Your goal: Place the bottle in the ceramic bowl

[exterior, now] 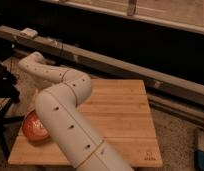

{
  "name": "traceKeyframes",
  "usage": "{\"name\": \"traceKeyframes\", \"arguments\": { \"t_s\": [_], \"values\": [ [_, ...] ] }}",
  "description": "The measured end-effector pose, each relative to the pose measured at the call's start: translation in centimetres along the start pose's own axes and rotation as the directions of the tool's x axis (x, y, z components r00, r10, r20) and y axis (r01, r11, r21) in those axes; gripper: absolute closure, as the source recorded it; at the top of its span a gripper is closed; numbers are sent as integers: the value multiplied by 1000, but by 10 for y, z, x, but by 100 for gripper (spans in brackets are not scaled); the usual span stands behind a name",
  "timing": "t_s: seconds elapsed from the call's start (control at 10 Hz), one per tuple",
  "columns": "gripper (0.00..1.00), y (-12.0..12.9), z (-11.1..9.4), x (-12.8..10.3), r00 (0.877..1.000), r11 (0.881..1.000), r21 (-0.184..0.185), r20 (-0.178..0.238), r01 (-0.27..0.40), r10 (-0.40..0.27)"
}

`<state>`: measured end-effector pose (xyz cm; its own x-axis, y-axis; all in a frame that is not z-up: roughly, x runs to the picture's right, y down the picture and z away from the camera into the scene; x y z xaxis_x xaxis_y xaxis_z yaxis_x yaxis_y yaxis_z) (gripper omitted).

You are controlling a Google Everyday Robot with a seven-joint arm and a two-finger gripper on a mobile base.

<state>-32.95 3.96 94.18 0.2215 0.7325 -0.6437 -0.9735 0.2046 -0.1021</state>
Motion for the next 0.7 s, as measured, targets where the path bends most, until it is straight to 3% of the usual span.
{"name": "traceKeyframes", "arguments": {
  "t_s": [0.4, 0.6, 0.7],
  "values": [
    [36, -3, 12, 0, 999, 1000, -19, -42, -11, 10],
    [52, -12, 20, -1, 996, 997, -75, -92, -24, 17],
    [62, -14, 18, 0, 995, 996, -85, -94, -27, 19]
  ]
}}
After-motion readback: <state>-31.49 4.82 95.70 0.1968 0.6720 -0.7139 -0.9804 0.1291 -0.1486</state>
